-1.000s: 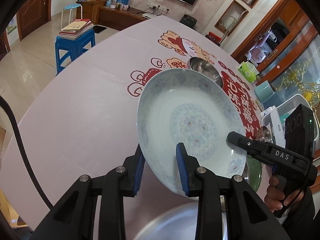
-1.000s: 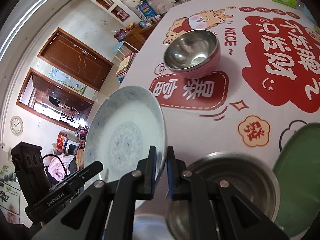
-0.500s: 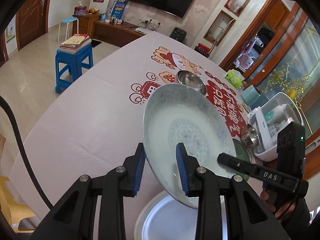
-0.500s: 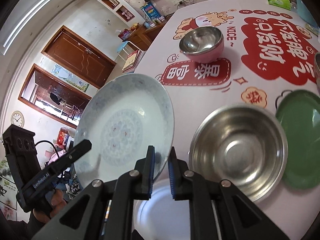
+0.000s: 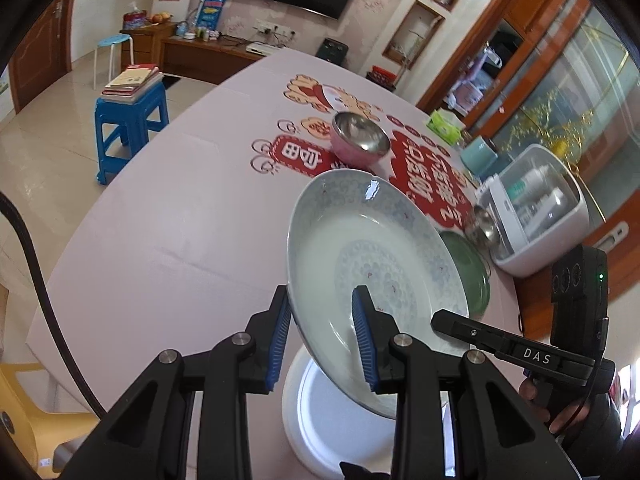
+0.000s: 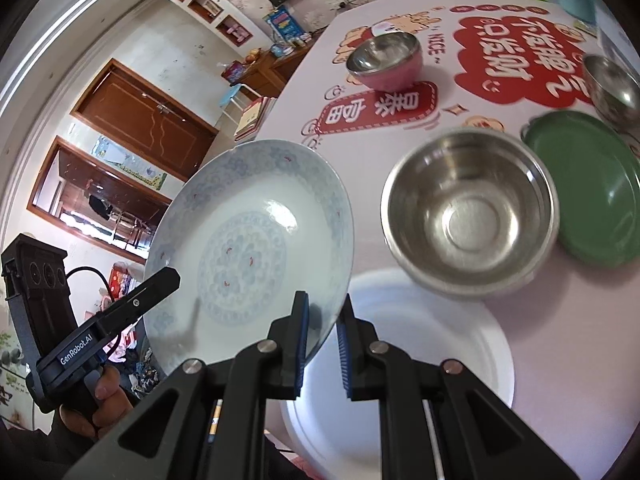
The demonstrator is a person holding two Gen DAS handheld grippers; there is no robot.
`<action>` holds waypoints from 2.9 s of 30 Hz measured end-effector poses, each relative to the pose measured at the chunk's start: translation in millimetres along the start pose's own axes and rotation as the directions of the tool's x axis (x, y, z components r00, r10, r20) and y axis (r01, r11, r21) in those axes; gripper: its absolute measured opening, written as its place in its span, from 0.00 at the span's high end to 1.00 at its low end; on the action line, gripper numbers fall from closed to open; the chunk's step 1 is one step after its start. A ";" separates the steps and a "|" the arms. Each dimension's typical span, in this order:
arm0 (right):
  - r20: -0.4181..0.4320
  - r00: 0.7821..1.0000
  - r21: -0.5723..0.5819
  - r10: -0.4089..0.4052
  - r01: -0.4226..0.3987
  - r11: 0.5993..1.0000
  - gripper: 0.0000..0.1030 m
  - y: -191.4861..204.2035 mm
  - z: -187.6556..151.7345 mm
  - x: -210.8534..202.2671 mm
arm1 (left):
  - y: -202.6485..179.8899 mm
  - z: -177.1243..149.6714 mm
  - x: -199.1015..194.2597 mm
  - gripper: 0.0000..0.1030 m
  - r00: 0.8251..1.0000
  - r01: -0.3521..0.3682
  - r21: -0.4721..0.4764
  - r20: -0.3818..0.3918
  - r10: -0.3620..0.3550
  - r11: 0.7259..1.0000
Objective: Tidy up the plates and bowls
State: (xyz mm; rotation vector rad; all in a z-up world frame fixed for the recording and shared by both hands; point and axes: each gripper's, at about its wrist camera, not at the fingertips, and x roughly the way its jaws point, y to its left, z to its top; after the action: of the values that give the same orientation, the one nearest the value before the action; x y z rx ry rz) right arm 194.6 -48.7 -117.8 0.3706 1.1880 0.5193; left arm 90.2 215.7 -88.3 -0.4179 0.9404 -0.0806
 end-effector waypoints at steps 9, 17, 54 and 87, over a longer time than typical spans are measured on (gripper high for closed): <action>0.028 0.999 0.075 -0.043 0.040 0.996 0.87 0.1 -44.0 -9.9 | 0.5 -20.6 -2.5 0.71 0.996 0.037 0.072 -0.084 -0.031 0.997; 0.048 0.995 0.163 -0.092 0.083 0.983 0.87 -7.3 -81.2 -13.8 | -2.4 -37.2 7.8 0.71 0.983 0.081 0.142 -0.173 -0.056 0.987; -0.036 0.948 0.302 -0.316 0.312 0.901 0.87 -56.5 -130.5 3.4 | -29.3 -84.2 115.3 0.71 0.878 0.132 0.314 -0.477 0.036 0.940; 0.080 0.866 0.204 -0.493 0.470 0.859 0.56 0.3 -131.2 -25.1 | -47.3 -70.0 76.1 0.54 0.929 0.078 0.400 -0.362 0.080 0.913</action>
State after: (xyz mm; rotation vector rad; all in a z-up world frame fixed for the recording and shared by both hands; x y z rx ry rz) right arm 63.9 -62.1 -142.2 0.2389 1.1509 -0.0521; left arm 84.8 131.7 -164.7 -0.0064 1.2646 -0.3612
